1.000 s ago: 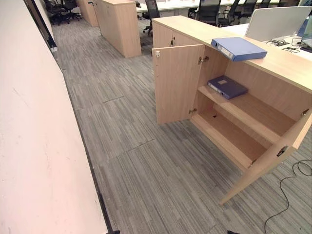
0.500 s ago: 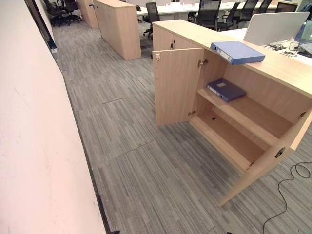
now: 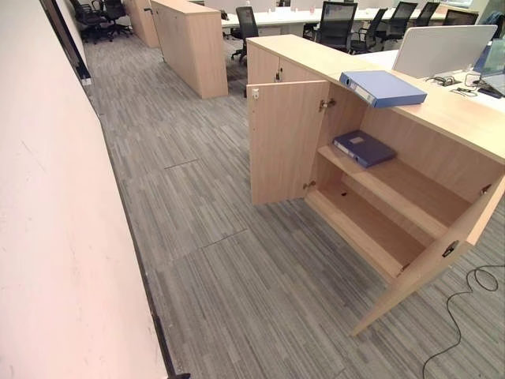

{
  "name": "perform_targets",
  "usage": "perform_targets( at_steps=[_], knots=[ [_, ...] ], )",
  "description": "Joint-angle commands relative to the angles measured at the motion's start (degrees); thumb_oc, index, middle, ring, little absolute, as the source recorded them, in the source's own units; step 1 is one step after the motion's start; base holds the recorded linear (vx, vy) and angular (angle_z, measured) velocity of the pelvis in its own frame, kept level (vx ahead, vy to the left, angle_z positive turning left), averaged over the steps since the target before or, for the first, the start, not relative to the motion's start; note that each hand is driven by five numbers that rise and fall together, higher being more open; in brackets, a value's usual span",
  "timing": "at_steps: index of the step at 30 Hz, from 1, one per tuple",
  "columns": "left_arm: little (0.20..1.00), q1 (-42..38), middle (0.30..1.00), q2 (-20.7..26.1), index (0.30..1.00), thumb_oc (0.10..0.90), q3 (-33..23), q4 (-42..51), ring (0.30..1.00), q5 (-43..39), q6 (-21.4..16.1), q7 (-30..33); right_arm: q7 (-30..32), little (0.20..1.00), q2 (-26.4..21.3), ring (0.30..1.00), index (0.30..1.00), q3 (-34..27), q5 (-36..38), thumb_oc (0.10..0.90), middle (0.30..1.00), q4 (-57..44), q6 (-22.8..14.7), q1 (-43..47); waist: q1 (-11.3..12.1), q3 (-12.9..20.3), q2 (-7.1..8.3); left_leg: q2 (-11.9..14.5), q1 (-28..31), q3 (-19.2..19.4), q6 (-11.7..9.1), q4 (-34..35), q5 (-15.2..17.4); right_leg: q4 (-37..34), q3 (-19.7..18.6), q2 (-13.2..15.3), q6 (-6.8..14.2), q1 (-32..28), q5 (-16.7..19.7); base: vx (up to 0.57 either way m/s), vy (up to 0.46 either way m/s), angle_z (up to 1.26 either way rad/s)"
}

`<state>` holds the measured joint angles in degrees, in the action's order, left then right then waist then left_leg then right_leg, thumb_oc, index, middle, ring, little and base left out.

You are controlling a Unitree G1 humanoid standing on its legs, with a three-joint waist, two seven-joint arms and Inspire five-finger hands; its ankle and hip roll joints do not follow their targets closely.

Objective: Put the empty folder in the office cabinet

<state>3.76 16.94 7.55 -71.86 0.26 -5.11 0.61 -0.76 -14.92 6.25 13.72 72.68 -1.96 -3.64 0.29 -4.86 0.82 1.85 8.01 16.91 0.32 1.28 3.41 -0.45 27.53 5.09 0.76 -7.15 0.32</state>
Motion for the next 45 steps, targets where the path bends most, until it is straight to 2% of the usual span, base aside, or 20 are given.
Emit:
perform_targets(
  at_steps=[1,7,9,10,11,12,13,14,16,17,20,23,26,31,35,36,38,42,43,45],
  knots=[
    [0.900,-3.15,0.900,1.71,0.900,0.800,-0.09,-1.01,0.900,-1.12,-1.14,0.62,0.28,0.900,-1.57,0.900,0.900,0.78,1.18,0.800,0.900,3.39,-0.97,2.50,0.57,-0.82,-0.90,8.44,-2.11,4.54,-6.95,-0.49,-5.61,-3.21,-0.56,1.81,4.54,-4.52,-5.10,0.00,-0.076,-0.01],
    [0.900,-3.43,0.900,1.27,0.900,0.800,0.16,-1.09,0.900,-1.78,-1.12,0.75,0.27,0.900,-2.11,0.900,0.900,0.85,1.11,0.800,0.900,3.39,-1.08,2.42,0.18,-2.13,-0.69,10.65,-5.84,3.48,-8.28,-8.12,-4.39,-3.85,-1.75,0.06,2.85,-4.72,-6.18,0.01,-0.145,0.04],
    [0.900,-3.62,0.900,1.26,0.900,0.800,-0.41,-1.10,0.900,-3.12,-1.02,0.80,0.04,0.900,-2.56,0.900,0.900,0.56,1.44,0.800,0.900,3.46,-0.99,2.47,0.14,-3.41,-0.14,12.66,-10.02,1.69,-9.36,-17.45,-4.35,-3.98,-2.64,-1.04,1.48,-5.13,-7.36,-0.02,-0.188,0.17],
    [0.900,-3.89,0.900,1.24,0.900,0.800,-0.44,-1.01,0.900,-3.43,-1.07,0.96,0.14,0.900,-2.81,0.900,0.900,0.53,1.32,0.800,0.900,3.43,-0.98,2.67,0.43,-4.19,0.21,12.95,-13.26,0.47,-9.17,-22.10,-7.06,-3.74,-2.06,-0.90,0.75,-4.64,-6.82,0.00,-0.133,0.19],
    [0.900,-3.83,0.900,1.24,0.900,0.800,-0.44,-1.05,0.900,-3.43,-1.06,0.96,0.14,0.900,-2.81,0.900,0.900,0.58,1.31,0.800,0.900,3.46,-0.97,2.62,0.40,-4.05,0.14,13.09,-13.00,-0.46,-10.11,-22.60,-5.82,-4.02,-2.85,-1.31,0.85,-5.32,-7.74,-0.04,-0.169,0.16],
    [0.900,-4.46,0.900,1.17,0.900,0.800,-0.22,-1.06,0.900,-3.75,-1.13,1.13,0.24,0.900,-3.28,0.900,0.900,0.06,1.56,0.800,0.900,3.40,-0.78,2.48,0.82,-5.57,0.99,13.22,-17.38,-2.89,-11.20,-29.70,-11.63,-3.65,-1.97,-0.99,-0.13,-5.41,-7.40,0.07,-0.154,0.09],
    [0.900,-4.62,0.900,1.23,0.900,0.800,-0.16,-1.06,0.900,-3.98,-1.18,1.19,0.30,0.900,-3.54,0.900,0.900,-0.25,1.84,0.800,0.900,3.38,-0.79,2.48,0.70,-5.94,0.94,14.12,-18.74,-3.34,-11.74,-30.39,-13.82,-3.53,-1.83,-1.42,-0.37,-5.91,-7.73,0.13,-0.170,0.31],
    [0.900,-4.49,0.900,1.25,0.900,0.800,-0.25,-1.04,0.900,-4.25,-1.19,1.22,0.42,0.900,-3.76,0.900,0.900,-0.45,2.13,0.800,0.900,3.30,-0.78,2.47,0.71,-5.91,0.79,15.36,-19.38,-3.53,-12.49,-29.55,-14.10,-3.67,-2.53,-2.20,-0.52,-7.08,-9.06,0.24,-0.069,0.39],
    [0.900,-3.99,0.900,1.28,0.900,0.800,-0.34,-1.05,0.900,-4.14,-0.84,1.30,0.52,0.900,-3.95,0.900,0.900,-0.56,2.26,0.800,0.900,3.26,-0.77,2.23,1.36,-6.31,0.61,16.56,-19.90,-1.85,-9.96,-23.65,-14.19,-1.96,-2.80,-2.25,-0.53,-7.03,-9.65,0.22,0.025,0.09],
    [0.900,-3.71,0.900,1.31,0.900,0.800,-0.25,-1.08,0.900,-4.05,-0.72,1.39,0.54,0.900,-4.05,0.900,0.900,-0.40,2.25,0.800,0.900,3.19,-0.80,2.24,1.60,-6.48,0.64,16.85,-20.21,-2.99,-10.47,-20.70,-13.04,-0.78,-3.88,-2.48,-0.37,-7.67,-11.45,0.18,0.103,-0.28],
    [0.900,-3.94,0.900,1.49,0.900,0.800,-0.10,-0.77,0.900,-4.04,-0.67,1.70,0.74,0.900,-4.39,0.900,0.900,0.32,1.95,0.800,0.900,3.04,-0.94,3.12,2.92,-7.45,-0.56,17.76,-20.98,-5.59,-9.50,-8.61,-17.46,3.04,-5.28,-3.29,0.07,-6.95,-13.13,0.19,0.090,-0.07],
    [0.900,-4.03,0.900,1.73,0.900,0.800,-0.14,-0.90,0.900,-4.37,-0.74,1.77,1.01,0.900,-4.39,0.900,0.900,1.00,2.11,0.800,0.900,2.78,-1.17,4.03,3.92,-8.27,-0.74,20.01,-22.27,-8.03,-9.42,-2.53,-17.38,6.40,-7.74,-4.07,0.77,-7.19,-16.24,0.28,0.072,-0.10],
    [0.900,-3.59,0.900,2.04,0.900,0.800,-0.41,-0.64,0.900,-4.38,-0.62,1.75,1.20,0.900,-3.93,0.900,0.900,1.32,2.73,0.800,0.900,2.84,-1.29,5.46,5.65,-7.44,-1.20,22.19,-24.24,-10.75,-9.94,0.68,-17.13,8.67,-13.17,-5.12,1.73,-8.67,-20.82,0.52,0.223,-0.56],
    [0.900,-3.57,0.900,2.38,0.900,0.800,-0.31,-0.58,0.900,-3.63,-0.45,1.19,0.72,0.900,-3.15,0.900,0.900,1.37,2.48,0.800,0.900,3.66,-1.10,6.10,7.11,-5.07,-0.63,20.66,-26.12,-11.82,-9.99,-1.97,-17.04,8.80,-15.83,-3.78,3.17,-10.54,-21.88,0.44,0.287,-0.59],
    [0.900,-4.64,0.900,3.42,0.900,0.800,0.33,-0.87,0.900,-3.06,-0.42,0.82,0.16,0.900,-2.13,0.900,0.900,2.15,0.98,0.800,0.900,3.91,-0.48,5.67,7.19,-3.11,1.35,15.72,-27.51,-8.92,-8.24,-7.39,-16.66,10.68,-15.51,0.57,6.88,-9.16,-15.75,0.39,0.332,-0.23],
    [0.900,-4.68,0.900,3.46,0.900,0.800,0.44,-0.65,0.900,-2.97,-0.32,0.84,-0.16,0.900,-2.23,0.900,0.900,2.71,-0.06,0.800,0.900,3.80,-0.22,5.71,7.20,-1.60,2.42,12.59,-27.60,-6.45,-6.56,-7.85,-15.07,12.19,-15.57,3.32,9.22,-7.53,-8.57,0.33,0.375,-0.03],
    [0.900,-4.84,0.900,3.77,0.900,0.800,0.42,-0.55,0.900,-3.12,-0.50,0.59,-0.19,0.900,-2.33,0.900,0.900,2.93,-0.45,0.800,0.900,3.26,-0.40,6.12,7.27,-0.59,2.99,10.00,-27.07,-4.18,-4.83,-7.52,-13.21,15.24,-15.06,5.60,11.13,-5.53,-3.17,0.39,0.438,-0.38],
    [0.900,-5.92,0.900,3.93,0.900,0.800,0.72,-0.14,0.900,-3.63,-0.55,0.73,0.25,0.900,-2.41,0.900,0.900,2.16,0.26,0.800,0.900,1.66,-0.63,7.72,7.02,-0.29,2.18,5.46,-23.72,-1.08,-1.27,-5.59,-9.24,24.77,-12.24,9.25,12.97,-0.79,6.09,0.36,0.445,-0.28],
    [0.900,-5.92,0.900,3.82,0.900,0.800,0.76,-0.27,0.900,-3.25,-0.41,1.11,0.83,0.900,-2.04,0.900,0.900,1.49,0.63,0.800,0.900,0.45,-0.97,8.09,6.61,-1.04,1.33,2.33,-19.22,1.12,1.39,-4.11,-5.91,31.53,-7.02,11.34,13.99,1.21,10.50,0.50,0.619,-0.13],
    [0.900,-6.00,0.900,3.45,0.900,0.800,0.65,-0.07,0.900,-3.75,-0.53,1.38,1.04,0.900,-2.04,0.900,0.900,1.23,1.11,0.800,0.900,0.44,-1.06,8.63,5.35,-2.09,-0.27,1.10,-15.20,1.74,2.39,-2.83,-4.55,35.72,-8.00,8.84,13.53,5.55,10.07,0.36,0.424,-0.22]
  ],
)
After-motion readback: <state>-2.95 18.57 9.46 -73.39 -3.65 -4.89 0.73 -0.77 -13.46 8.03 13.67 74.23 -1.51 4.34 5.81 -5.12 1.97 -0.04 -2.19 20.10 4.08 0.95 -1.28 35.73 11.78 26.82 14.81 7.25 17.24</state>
